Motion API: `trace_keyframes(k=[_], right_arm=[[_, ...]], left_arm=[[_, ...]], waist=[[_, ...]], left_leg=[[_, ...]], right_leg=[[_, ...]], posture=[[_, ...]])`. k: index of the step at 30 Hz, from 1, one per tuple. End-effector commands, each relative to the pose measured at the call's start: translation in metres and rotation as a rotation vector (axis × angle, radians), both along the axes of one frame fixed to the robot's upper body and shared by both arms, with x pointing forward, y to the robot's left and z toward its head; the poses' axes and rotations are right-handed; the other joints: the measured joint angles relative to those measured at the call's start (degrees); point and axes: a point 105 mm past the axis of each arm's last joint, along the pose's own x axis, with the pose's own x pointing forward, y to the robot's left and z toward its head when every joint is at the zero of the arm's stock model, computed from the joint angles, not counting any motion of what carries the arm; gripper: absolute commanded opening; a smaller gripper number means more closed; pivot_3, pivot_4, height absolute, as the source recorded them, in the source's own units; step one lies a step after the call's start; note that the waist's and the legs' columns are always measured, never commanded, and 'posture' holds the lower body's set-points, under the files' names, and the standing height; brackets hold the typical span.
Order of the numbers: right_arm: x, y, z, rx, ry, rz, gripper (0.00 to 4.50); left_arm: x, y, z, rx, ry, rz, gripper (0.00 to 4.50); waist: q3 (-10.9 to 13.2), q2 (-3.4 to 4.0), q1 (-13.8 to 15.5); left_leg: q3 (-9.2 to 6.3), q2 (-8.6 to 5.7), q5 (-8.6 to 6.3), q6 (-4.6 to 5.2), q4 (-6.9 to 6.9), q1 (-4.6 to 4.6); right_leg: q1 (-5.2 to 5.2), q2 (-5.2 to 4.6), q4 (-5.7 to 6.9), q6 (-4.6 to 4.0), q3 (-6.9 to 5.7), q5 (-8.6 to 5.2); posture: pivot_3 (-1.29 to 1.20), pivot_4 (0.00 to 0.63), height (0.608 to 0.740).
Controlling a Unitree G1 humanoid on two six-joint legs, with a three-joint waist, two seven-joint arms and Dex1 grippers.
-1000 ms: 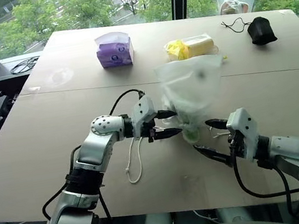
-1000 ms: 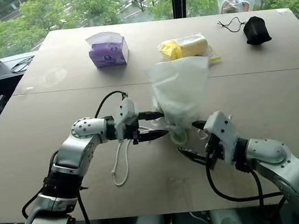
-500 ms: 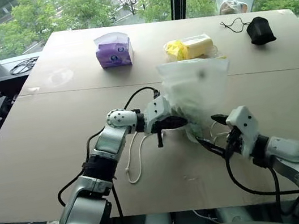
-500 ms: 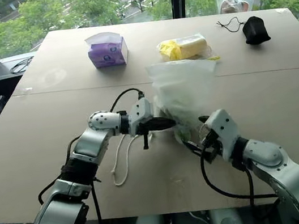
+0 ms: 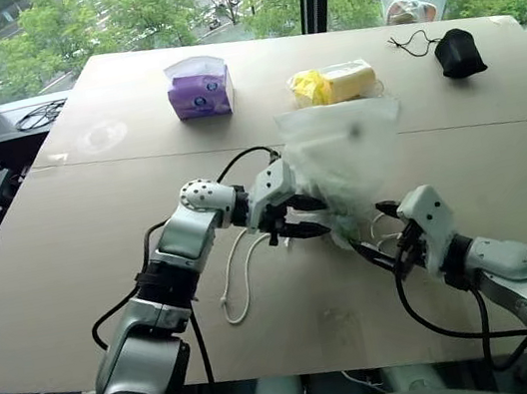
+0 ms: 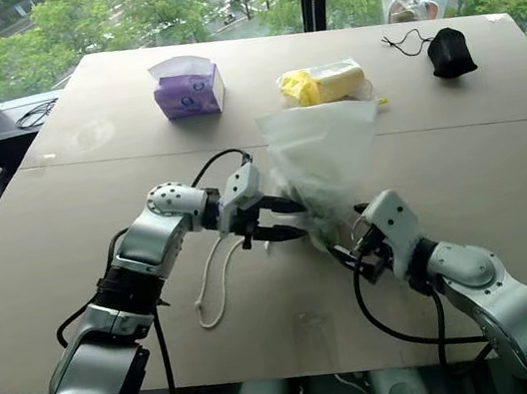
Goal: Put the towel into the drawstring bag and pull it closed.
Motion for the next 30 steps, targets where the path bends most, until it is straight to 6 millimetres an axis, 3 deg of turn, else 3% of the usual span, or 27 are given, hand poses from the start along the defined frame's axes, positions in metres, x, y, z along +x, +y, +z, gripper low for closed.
trace_keyframes(k=[1,6,7,12,20,24,30], right_arm=[[-0.005,0.004,0.011,0.019,-0.048,0.018,4.44],[-0.005,0.003,0.012,0.032,-0.056,-0.011,4.44],[-0.005,0.003,0.012,0.034,-0.056,-0.012,4.44],[0.006,0.000,0.021,0.056,-0.124,-0.082,4.44],[0.044,-0.010,0.029,-0.032,-0.269,-0.210,4.44],[0.028,0.002,0.047,0.057,-0.285,-0.055,4.44],[0.028,-0.004,0.052,0.022,-0.288,-0.008,4.44]], left_arm=[[0.005,-0.006,-0.004,0.048,-0.061,-0.020,2.33],[0.014,-0.012,-0.020,0.099,-0.103,-0.020,0.18],[0.015,-0.013,-0.022,0.105,-0.109,-0.020,0.06],[0.017,-0.018,-0.026,0.091,-0.081,-0.027,0.06],[-0.002,-0.015,0.022,-0.129,0.167,-0.065,0.06],[0.006,-0.012,0.044,-0.215,0.233,0.024,0.06],[0.005,-0.009,0.049,-0.219,0.225,0.044,0.06]], waist=[[0.0,0.00,0.1],[0.0,0.01,0.1],[0.0,0.01,0.1],[0.0,0.00,0.2],[0.0,0.01,-0.2],[0.0,0.06,-0.1],[0.0,0.06,0.0]], left_leg=[[-0.01,-0.01,0.00,0.00,0.00,-0.01],[-0.22,-0.04,0.00,0.00,0.12,-0.27],[-0.29,-0.05,0.00,0.00,0.16,-0.37],[-0.48,-0.06,0.00,0.00,0.29,-0.52],[-0.52,-0.02,0.00,0.00,0.46,-0.57],[-0.59,-0.02,0.00,0.00,0.45,-0.62],[-0.58,-0.02,0.00,0.00,0.48,-0.60]], right_leg=[[0.00,0.00,0.00,0.00,-0.01,0.00],[-0.11,0.00,-0.04,0.00,-0.20,0.00],[-0.15,0.00,-0.04,0.00,-0.25,0.01],[-0.15,-0.01,-0.09,0.00,-0.40,0.01],[-0.16,0.03,-0.04,0.02,-0.41,0.02],[-0.17,0.05,-0.04,0.01,-0.39,0.02],[-0.15,0.00,-0.05,0.02,-0.40,0.02]], posture=[[0.00,0.150,0.740],[0.00,0.150,0.740],[0.00,0.150,0.740],[0.00,0.150,0.740],[0.00,0.150,0.740],[0.00,0.150,0.740],[0.00,0.150,0.740]])
